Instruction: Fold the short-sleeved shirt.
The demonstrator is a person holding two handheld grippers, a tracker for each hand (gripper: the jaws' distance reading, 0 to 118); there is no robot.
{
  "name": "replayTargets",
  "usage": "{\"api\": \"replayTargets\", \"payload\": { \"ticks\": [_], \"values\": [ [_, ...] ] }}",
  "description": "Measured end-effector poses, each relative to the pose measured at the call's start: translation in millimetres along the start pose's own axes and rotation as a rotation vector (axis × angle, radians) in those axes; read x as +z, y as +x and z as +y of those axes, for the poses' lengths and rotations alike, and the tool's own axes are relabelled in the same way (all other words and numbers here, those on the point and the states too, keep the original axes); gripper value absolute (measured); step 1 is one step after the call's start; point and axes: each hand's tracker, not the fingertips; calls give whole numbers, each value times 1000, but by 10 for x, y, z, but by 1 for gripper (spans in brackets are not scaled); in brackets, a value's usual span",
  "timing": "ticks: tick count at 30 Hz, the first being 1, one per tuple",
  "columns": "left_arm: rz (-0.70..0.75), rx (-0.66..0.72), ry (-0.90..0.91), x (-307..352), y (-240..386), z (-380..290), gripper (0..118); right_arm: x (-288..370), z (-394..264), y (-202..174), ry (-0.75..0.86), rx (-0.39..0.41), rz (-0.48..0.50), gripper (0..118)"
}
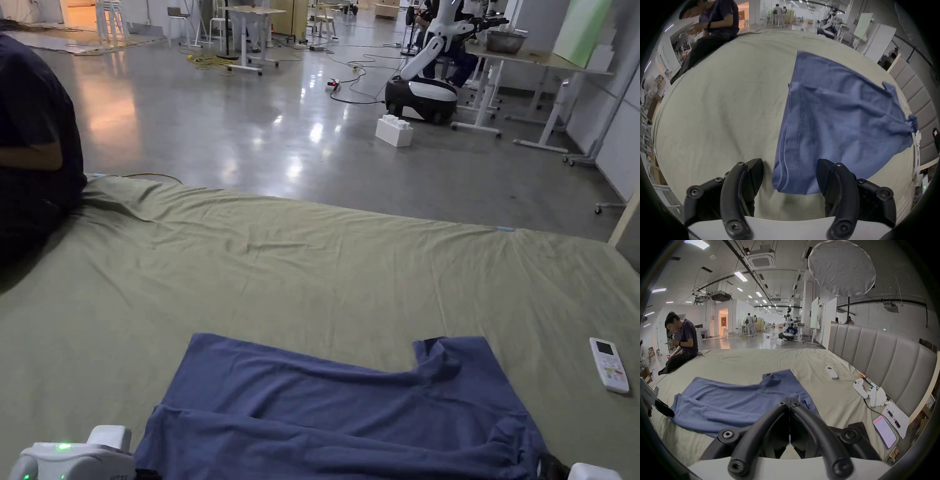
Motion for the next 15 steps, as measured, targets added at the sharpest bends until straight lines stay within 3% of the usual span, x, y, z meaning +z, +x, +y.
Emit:
{"api": "replayTargets", "payload": {
  "ticks": [3,5,7,11,14,15],
  "values": [
    [29,-26,32,60,94,-10,65,-97,-116,104,-116,-20,-1,1],
    [31,-45,52,104,133,-50,45,-199,-197,193,-201,-39,9,1],
    [18,-31,70,121,106,-27,10,-289,-257,267,-242,-51,8,1],
    [-25,-6,65,181,46,-22,8,-524,-315,391,-363,-14,42,4],
    [-39,17,116,303,5,12,8,-681,-325,484,-418,-21,44,37],
    [-44,16,127,334,3,15,8,-722,-321,504,-431,-23,45,40]
  ]
}}
